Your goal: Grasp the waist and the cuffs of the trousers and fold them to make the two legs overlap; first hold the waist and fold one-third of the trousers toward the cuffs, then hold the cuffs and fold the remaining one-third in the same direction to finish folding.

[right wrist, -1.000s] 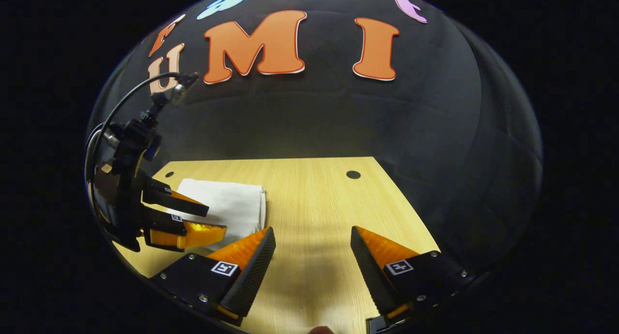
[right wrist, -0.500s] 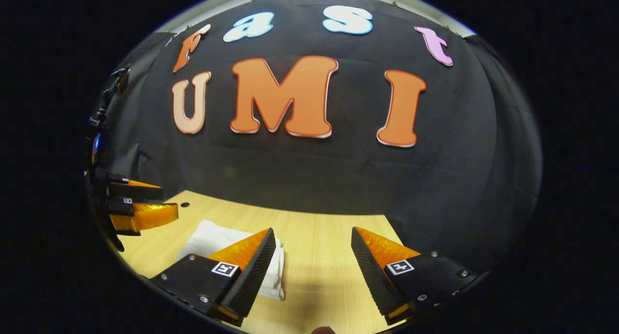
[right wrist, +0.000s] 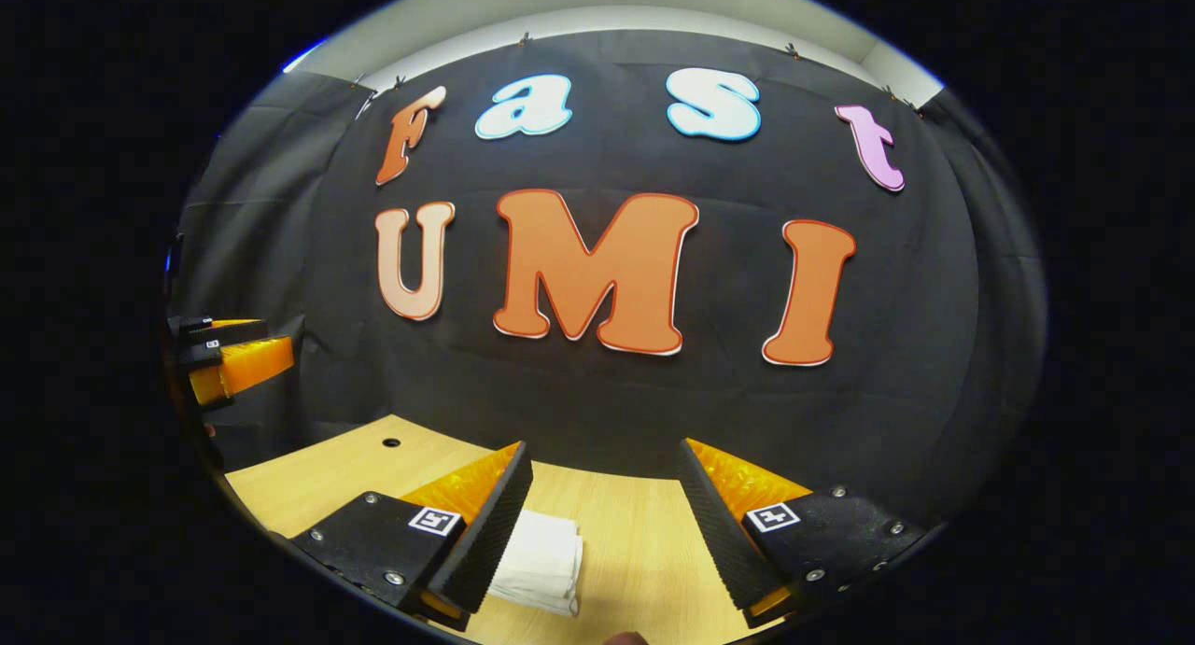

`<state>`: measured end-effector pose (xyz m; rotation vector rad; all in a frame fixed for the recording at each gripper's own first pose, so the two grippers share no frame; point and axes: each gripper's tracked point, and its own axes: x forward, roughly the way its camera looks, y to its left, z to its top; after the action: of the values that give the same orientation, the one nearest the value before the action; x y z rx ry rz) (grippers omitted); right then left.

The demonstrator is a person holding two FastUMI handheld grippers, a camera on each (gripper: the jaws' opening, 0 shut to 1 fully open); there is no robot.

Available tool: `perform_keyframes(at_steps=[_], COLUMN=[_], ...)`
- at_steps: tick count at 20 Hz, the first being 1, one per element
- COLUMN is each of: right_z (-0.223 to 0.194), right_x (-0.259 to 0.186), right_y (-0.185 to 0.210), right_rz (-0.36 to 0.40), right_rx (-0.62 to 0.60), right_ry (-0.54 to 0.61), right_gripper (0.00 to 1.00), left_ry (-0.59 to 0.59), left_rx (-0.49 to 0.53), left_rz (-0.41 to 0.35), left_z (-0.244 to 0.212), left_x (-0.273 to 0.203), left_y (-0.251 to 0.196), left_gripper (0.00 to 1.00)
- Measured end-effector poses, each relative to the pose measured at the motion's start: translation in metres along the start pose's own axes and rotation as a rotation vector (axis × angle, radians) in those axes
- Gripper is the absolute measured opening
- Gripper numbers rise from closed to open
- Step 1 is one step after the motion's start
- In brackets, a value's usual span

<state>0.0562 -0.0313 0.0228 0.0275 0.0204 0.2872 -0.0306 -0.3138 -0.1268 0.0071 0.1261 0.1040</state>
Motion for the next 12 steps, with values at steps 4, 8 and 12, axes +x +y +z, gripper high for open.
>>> perform_keyframes(at_steps=[4,8,12], right_z=[0.009,0.017,0.013], right_x=[-0.011,-0.018,-0.024], right_y=[-0.002,0.004,0.009], right_rz=[-0.027,-0.029,-0.026], right_rx=[-0.022,-0.034,-0.043], right_ry=[-0.043,-0.08,-0.07], right_gripper=[0.95,0.95,0.95], left_ry=[-0.051,-0.088,-0.086], left_rx=[-0.032,-0.037,-0.023], left_rz=[-0.018,-0.045,-0.058], left_z=[0.008,0.014,0.014], left_x=[-0.007,-0.008,-0.013], left_y=[-0.006,-0.015,-0.025], left_gripper=[0.97,0.96,0.96])
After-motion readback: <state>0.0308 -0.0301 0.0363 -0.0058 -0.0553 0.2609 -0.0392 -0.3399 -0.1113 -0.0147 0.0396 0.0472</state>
